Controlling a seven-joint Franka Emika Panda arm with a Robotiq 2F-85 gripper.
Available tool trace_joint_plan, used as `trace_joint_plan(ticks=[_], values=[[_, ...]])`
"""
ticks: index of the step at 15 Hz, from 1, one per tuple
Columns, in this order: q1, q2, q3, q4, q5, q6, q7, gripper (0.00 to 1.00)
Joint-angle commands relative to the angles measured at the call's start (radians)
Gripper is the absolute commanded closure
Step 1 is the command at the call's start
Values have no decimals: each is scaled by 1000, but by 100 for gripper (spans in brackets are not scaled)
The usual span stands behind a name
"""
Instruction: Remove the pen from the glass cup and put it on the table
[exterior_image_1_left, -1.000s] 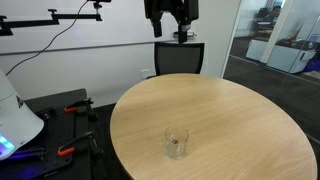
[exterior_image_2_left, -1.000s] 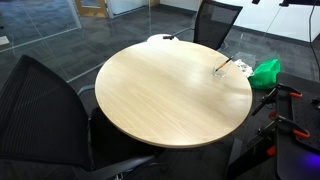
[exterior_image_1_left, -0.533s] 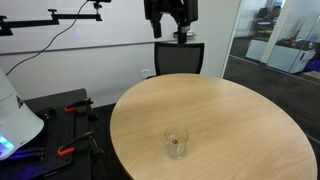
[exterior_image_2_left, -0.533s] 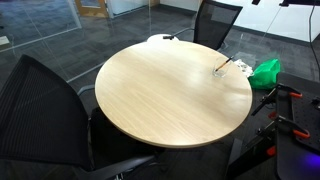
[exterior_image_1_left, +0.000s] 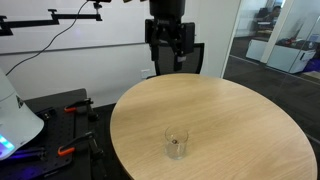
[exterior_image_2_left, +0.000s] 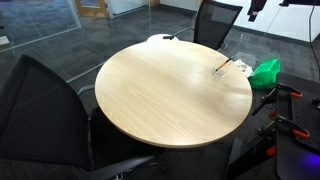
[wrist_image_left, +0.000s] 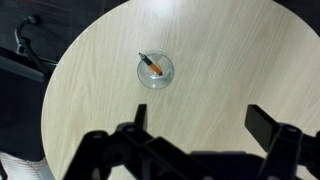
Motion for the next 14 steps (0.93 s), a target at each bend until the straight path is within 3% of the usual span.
trace_joint_plan(ticks=[1, 3, 6, 14], values=[[-32, 92, 39, 0, -54, 76, 17, 0], [-36, 143, 44, -11, -35, 171, -22, 0], [-59, 220, 55, 6, -42, 221, -33, 0], [-96, 386, 66, 82, -219, 139, 8, 0]])
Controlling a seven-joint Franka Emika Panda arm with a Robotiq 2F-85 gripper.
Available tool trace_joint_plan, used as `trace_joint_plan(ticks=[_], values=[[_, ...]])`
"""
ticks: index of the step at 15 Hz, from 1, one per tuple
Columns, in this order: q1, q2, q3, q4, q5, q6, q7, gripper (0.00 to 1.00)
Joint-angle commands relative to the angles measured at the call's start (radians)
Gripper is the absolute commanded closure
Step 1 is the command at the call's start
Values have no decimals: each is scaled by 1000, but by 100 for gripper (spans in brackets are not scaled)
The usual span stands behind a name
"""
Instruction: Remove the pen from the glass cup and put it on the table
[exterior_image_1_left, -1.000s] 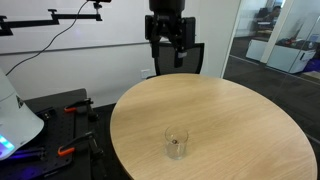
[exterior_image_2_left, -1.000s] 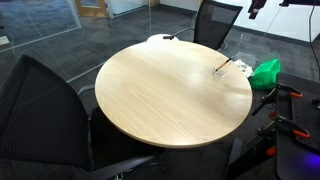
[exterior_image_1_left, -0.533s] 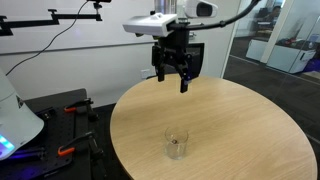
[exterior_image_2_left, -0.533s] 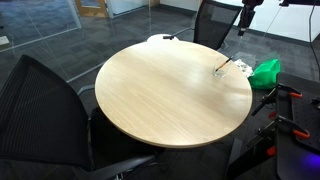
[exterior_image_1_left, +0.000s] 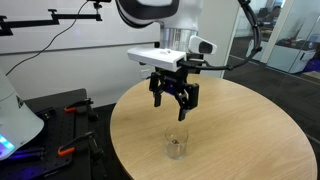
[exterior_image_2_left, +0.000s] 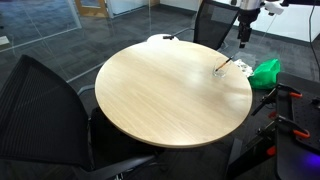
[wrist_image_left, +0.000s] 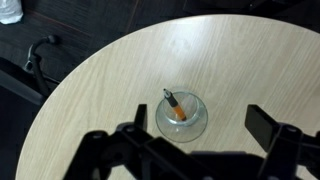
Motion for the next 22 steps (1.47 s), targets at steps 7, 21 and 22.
trace_joint_plan(ticks=[7, 21, 22], values=[[-39, 93, 28, 64, -120, -10, 45, 0], [-35, 263, 60, 165, -159, -34, 68, 3], [-36, 273, 61, 175, -160, -36, 66, 8]])
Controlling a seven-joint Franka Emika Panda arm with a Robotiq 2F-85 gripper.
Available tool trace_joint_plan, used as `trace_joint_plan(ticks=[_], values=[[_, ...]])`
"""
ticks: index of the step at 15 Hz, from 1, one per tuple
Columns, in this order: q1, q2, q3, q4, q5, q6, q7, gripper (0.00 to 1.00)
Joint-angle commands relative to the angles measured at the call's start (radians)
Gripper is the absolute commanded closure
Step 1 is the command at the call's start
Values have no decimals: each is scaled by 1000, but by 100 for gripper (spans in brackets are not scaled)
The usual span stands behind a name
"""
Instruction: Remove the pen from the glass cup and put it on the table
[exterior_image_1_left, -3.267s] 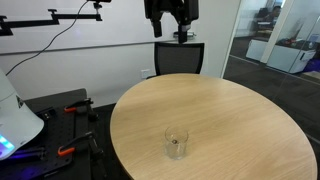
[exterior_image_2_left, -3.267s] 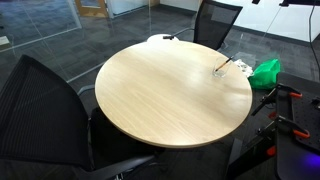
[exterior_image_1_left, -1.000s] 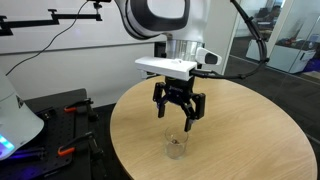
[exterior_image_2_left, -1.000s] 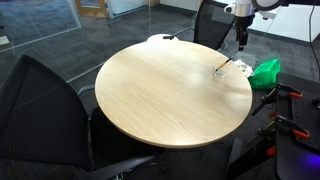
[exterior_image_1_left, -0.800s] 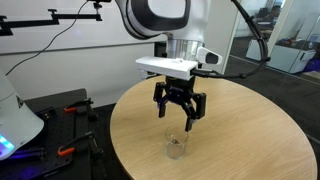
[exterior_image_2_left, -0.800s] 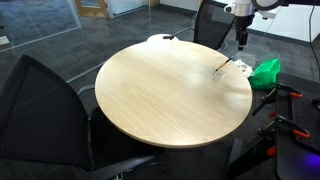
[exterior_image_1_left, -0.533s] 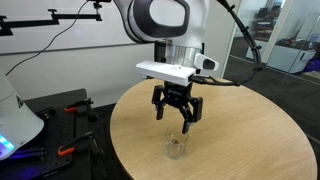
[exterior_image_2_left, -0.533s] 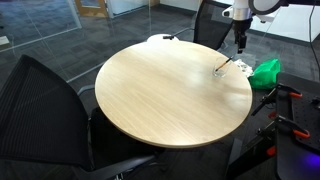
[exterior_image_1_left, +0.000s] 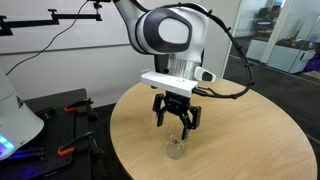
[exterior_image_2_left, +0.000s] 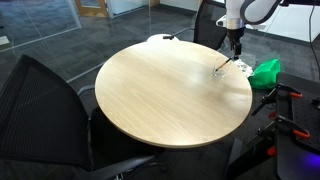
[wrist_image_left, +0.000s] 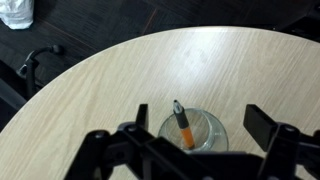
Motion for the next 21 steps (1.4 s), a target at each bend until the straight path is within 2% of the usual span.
trace_joint_plan(ticks=[1, 3, 5, 6, 7, 10, 12, 14, 15, 17, 18, 19, 20, 21], values=[[-7, 45, 7, 56, -33, -37, 29, 14], [-7, 63, 7, 72, -38, -41, 30, 28], [-8, 79, 9, 85, -40, -47, 29, 32], [-8, 86, 8, 93, -40, -52, 29, 39], [-9, 92, 9, 98, -40, -56, 29, 41], [-10, 107, 9, 114, -39, -68, 28, 64], [-11, 115, 9, 122, -40, -73, 29, 75], [-11, 121, 9, 131, -41, -80, 28, 71], [-12, 124, 9, 135, -41, -85, 27, 75], [-12, 130, 9, 142, -42, -94, 27, 76], [-11, 132, 8, 145, -44, -99, 28, 82], [-11, 133, 8, 147, -45, -103, 29, 96], [-11, 133, 8, 149, -46, -105, 29, 100], [-10, 131, 8, 150, -48, -109, 30, 99]])
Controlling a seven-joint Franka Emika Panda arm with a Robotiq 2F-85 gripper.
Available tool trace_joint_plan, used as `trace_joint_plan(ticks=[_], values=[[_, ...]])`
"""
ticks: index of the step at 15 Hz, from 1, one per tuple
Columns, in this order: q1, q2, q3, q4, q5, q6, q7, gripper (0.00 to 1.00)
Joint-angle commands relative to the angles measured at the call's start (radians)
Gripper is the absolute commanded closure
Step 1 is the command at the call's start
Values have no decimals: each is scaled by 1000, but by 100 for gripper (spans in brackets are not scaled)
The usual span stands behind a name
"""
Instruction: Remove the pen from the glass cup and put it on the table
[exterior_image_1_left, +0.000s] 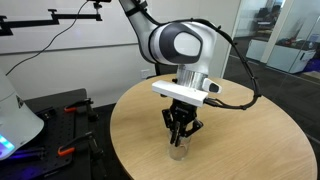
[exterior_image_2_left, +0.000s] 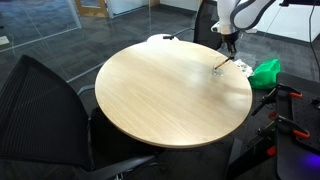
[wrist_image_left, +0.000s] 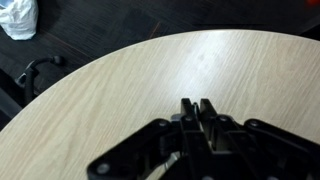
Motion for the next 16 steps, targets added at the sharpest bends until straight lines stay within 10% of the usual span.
trace_joint_plan(ticks=[1, 16], values=[[-5, -1, 6, 24, -34, -43, 33, 97], [23, -265, 10, -91, -189, -126, 26, 97]])
